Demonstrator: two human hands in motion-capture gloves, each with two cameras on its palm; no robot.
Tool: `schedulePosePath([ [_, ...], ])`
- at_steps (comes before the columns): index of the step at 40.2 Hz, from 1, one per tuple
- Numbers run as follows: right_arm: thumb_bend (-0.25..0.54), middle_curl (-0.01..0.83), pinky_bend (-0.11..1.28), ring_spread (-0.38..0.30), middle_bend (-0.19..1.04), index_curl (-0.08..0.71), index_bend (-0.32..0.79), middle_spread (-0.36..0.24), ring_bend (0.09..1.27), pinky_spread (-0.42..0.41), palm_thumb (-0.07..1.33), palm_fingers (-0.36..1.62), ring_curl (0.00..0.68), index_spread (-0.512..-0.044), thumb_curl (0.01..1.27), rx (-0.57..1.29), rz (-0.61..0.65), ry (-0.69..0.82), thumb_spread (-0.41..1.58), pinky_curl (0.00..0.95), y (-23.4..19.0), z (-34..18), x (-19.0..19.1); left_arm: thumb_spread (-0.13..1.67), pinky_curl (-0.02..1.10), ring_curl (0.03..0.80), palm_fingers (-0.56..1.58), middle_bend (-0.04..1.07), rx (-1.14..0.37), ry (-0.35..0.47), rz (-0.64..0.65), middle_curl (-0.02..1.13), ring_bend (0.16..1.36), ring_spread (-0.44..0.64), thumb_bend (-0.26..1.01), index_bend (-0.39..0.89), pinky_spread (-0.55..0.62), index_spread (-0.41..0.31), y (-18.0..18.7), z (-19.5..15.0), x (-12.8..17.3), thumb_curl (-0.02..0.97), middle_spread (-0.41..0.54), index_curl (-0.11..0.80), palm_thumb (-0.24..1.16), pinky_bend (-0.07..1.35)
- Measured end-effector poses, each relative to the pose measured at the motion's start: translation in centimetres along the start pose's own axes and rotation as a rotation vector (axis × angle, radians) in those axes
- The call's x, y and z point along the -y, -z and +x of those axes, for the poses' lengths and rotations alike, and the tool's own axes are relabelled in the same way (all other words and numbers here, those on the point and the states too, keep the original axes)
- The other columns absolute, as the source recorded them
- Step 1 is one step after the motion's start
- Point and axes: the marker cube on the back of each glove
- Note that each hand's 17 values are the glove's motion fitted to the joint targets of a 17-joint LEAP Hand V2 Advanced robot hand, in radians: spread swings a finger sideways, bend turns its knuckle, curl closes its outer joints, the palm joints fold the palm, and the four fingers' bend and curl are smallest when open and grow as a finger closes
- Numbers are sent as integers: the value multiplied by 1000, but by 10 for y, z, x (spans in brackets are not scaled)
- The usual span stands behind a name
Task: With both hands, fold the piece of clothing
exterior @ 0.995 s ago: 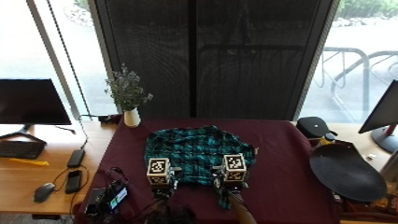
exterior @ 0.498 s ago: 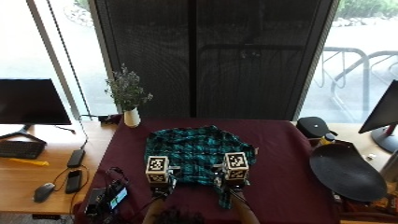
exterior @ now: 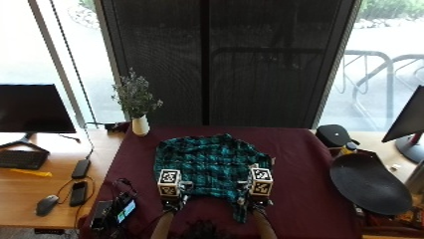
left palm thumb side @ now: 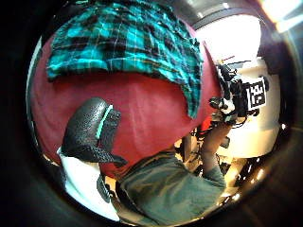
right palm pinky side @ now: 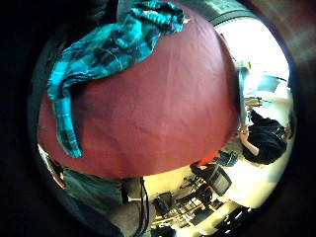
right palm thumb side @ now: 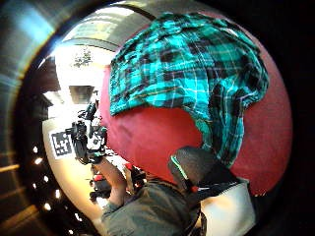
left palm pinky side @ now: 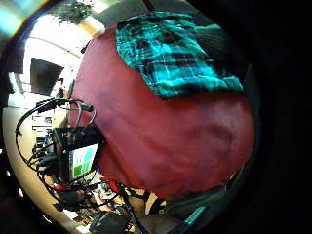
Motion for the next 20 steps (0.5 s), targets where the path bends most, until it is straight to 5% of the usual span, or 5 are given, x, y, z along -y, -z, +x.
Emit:
schedulePosePath([
  [8,-6,276,670,178,191,231,110,22,302,219,570,123,240,-342,302,-84,4,-8,1025,354,-7,1,-5,1163,311,316,375,184,150,56,-161,373,585,110,6,142,261,-85,3,0,-11,282,-3,261,465,473],
  [13,-8,287,656,154,193,229,123,17,331,191,618,135,252,-341,316,-75,-7,7,1009,350,-9,3,-5,1184,324,318,349,175,77,29,-139,373,576,121,-4,144,260,-80,-13,-3,4,288,3,272,486,492],
  [20,2,311,559,-3,212,283,237,-73,376,88,706,409,269,-354,330,-52,75,24,1014,321,-8,5,-2,1281,317,311,471,211,134,16,75,383,564,88,8,197,231,-97,-13,-9,21,281,-33,307,517,453],
])
